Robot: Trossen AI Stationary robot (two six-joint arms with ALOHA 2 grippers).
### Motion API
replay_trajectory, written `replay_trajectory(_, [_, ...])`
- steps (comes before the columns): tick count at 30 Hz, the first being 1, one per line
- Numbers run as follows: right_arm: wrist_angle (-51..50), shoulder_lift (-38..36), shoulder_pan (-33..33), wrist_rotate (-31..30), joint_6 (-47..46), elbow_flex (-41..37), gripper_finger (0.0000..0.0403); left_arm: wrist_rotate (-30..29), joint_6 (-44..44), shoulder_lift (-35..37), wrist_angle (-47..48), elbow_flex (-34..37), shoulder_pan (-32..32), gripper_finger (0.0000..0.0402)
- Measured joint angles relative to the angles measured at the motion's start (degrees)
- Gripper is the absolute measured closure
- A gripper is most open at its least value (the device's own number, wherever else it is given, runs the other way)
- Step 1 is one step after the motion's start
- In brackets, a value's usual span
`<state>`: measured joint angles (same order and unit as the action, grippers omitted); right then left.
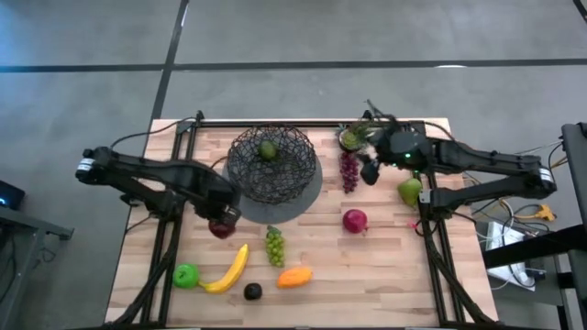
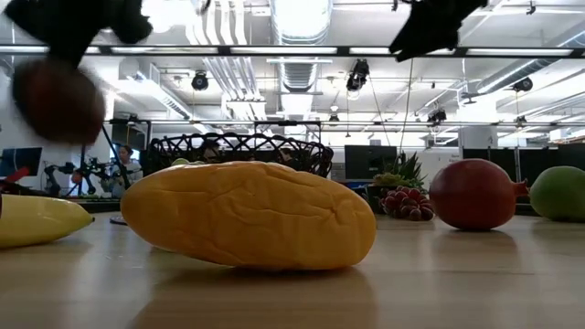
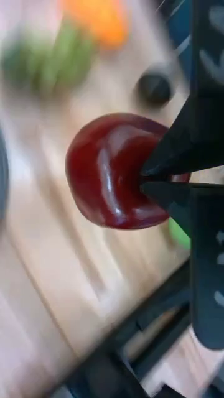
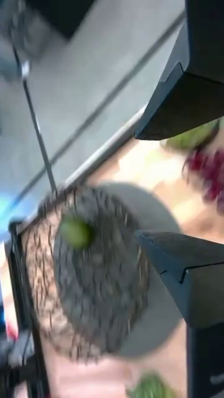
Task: Build produce basket
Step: Put the red apple into the black wire basket
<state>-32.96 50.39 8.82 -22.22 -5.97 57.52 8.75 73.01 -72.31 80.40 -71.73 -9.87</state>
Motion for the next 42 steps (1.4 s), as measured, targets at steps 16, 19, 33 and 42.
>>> replay_trajectory(16, [-1.04, -0.98, 1.72, -5.86, -1.84, 0.00, 0.0175, -17.71, -21.77, -14.57, -0.92, -16.95, 21.77, 0.0401])
replay_trajectory(19, [-1.04, -0.09, 1.70, -5.86, -3.56, 0.00, 0.0175, -18.36, -28.92, -20.00, -1.11, -16.76, 26.40, 0.0401])
replay_trajectory(33, [-1.09, 0.33, 1.68, -0.09, -7.58, 0.00, 0.0177, -26.62, -42.18, -34.28, -6.69, -17.15, 33.23, 0.0401])
replay_trajectory(42, [-1.52, 0.73, 1.68, -0.03, -7.53, 0.00, 0.0177, -30.19, -42.29, -34.39, -6.77, -17.35, 33.75, 0.0310])
